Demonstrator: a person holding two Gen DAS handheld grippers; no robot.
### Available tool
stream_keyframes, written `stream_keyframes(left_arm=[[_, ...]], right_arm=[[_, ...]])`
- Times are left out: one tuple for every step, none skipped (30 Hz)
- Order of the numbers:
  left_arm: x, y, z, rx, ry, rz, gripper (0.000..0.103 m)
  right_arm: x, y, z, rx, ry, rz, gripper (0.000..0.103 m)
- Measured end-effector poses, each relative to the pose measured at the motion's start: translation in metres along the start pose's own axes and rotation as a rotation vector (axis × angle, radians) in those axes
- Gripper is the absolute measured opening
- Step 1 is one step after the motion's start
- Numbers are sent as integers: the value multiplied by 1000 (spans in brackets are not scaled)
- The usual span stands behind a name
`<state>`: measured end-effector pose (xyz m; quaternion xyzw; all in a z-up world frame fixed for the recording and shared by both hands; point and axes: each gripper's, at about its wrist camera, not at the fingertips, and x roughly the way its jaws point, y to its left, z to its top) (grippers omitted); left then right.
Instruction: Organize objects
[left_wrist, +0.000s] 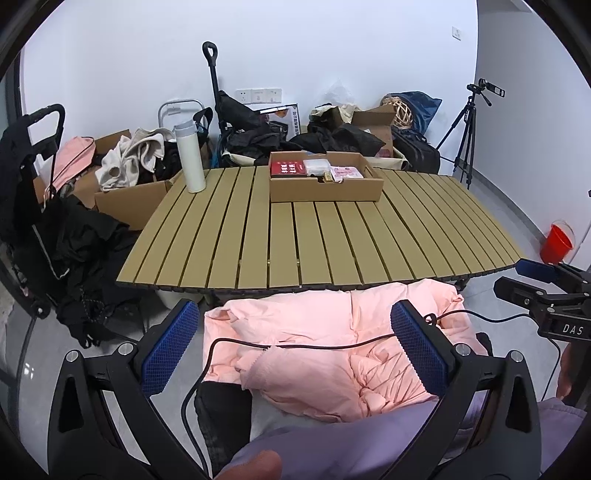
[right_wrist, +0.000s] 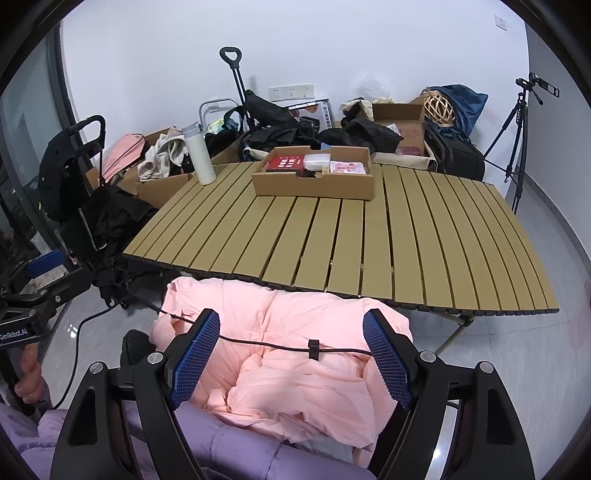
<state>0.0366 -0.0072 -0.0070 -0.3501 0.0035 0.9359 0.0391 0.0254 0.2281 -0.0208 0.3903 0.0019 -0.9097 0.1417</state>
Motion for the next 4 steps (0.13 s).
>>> stream_keyframes(left_arm=[[0, 0, 0, -1, -1, 1, 103], [1, 0, 0, -1, -2, -5, 103], [2, -1, -1, 0, -4, -11, 103], [2, -1, -1, -1, -7, -8, 103]], right_arm=[[0, 0, 0, -1, 0, 1, 83], [0, 1, 0, 0, -1, 0, 83], [0, 1, 0, 1, 0, -1, 83], [1, 0, 0, 3, 2, -2, 83]])
